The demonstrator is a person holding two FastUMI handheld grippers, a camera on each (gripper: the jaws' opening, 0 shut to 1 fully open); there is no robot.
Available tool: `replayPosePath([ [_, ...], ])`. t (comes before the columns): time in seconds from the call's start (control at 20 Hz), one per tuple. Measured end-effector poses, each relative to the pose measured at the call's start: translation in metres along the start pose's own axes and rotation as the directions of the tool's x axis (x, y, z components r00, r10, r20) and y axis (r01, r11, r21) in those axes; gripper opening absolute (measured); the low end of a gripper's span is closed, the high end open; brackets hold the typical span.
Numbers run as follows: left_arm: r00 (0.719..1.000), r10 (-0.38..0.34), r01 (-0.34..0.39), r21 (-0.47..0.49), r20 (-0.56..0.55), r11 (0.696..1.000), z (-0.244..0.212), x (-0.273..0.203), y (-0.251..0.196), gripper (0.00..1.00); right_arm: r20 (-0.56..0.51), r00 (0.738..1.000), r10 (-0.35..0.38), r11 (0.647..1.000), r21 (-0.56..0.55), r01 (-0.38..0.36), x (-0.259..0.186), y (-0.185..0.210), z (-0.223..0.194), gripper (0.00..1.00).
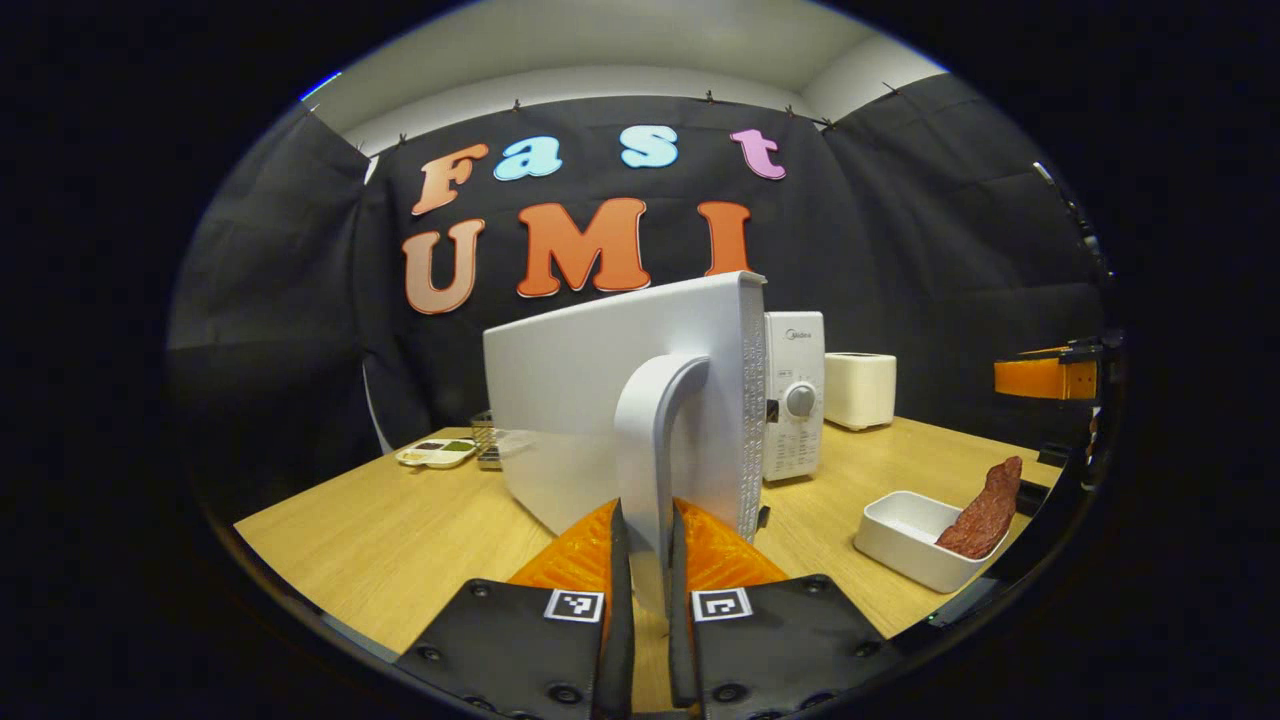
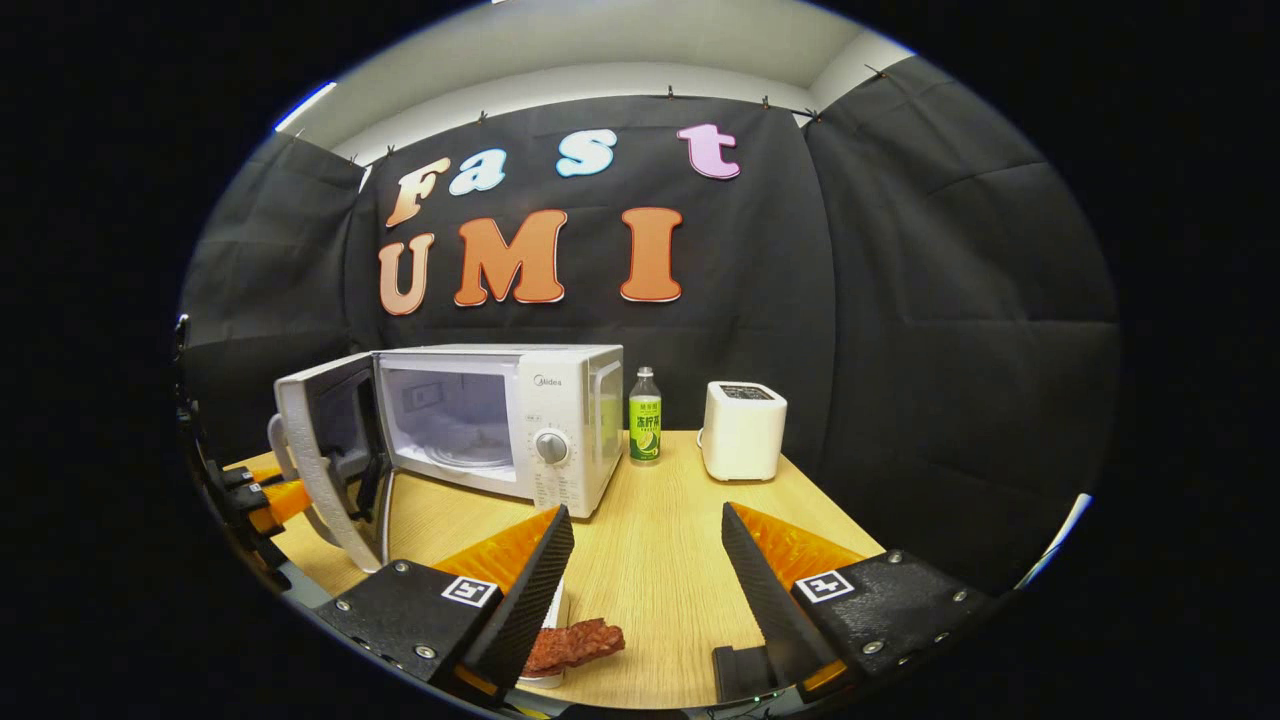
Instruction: Open the microwave oven with the left hand, put the food in, and close the microwave oven.
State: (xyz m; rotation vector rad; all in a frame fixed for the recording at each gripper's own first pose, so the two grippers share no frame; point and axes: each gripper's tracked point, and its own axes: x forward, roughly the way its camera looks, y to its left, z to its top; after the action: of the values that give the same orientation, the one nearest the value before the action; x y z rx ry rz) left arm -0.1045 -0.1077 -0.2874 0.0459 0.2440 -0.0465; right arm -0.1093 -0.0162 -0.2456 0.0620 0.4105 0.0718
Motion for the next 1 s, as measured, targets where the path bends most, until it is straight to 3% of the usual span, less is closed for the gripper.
replayPosePath([
  [0.2, 0.996, 0.086, -0.086, 0.069, 0.001, 0.994, -0.014, -0.024, 0.056, 0.25, -0.007, 1.0, -0.01, 1.0, -0.017, 0.009, -0.003, 0.006, -0.003, 0.93],
  [0.45, 0.988, 0.151, -0.151, 0.025, -0.012, 0.988, -0.023, -0.052, 0.119, 0.29, -0.036, 0.999, -0.023, 1.0, -0.015, 0.023, 0.0, 0.013, -0.012, 0.93],
  [0.5, 0.987, 0.157, -0.157, 0.017, -0.01, 0.987, -0.023, -0.055, 0.132, 0.56, -0.045, 0.999, -0.025, 1.0, -0.015, 0.024, 0.001, 0.015, -0.015, 0.93],
  [0.55, 0.986, 0.165, -0.165, 0.007, -0.008, 0.986, -0.024, -0.058, 0.144, 0.48, -0.054, 0.998, -0.028, 0.999, -0.021, 0.027, 0.001, 0.017, -0.018, 0.93],
  [0.65, 0.984, 0.178, -0.178, -0.023, -0.011, 0.984, -0.028, -0.064, 0.165, 0.55, -0.062, 0.997, -0.037, 0.999, -0.04, 0.035, 0.001, 0.021, -0.02, 0.93],
  [0.7, 0.985, 0.174, -0.175, -0.049, -0.016, 0.983, -0.031, -0.066, 0.175, 0.71, -0.065, 0.997, -0.04, 0.998, -0.047, 0.037, 0.001, 0.023, -0.021, 0.93],
  [0.75, 0.985, 0.172, -0.173, -0.061, -0.017, 0.983, -0.031, -0.068, 0.182, 0.64, -0.07, 0.997, -0.041, 0.998, -0.053, 0.037, 0.0, 0.025, -0.023, 0.93],
  [0.95, 0.977, 0.212, -0.213, -0.036, -0.01, 0.976, -0.032, -0.078, 0.221, 0.75, -0.087, 0.995, -0.055, 0.997, -0.062, 0.049, 0.0, 0.028, -0.029, 0.93],
  [1.0, 0.973, 0.233, -0.233, -0.026, -0.008, 0.972, -0.031, -0.079, 0.233, 0.84, -0.095, 0.994, -0.061, 0.997, -0.061, 0.056, 0.0, 0.026, -0.031, 0.93],
])
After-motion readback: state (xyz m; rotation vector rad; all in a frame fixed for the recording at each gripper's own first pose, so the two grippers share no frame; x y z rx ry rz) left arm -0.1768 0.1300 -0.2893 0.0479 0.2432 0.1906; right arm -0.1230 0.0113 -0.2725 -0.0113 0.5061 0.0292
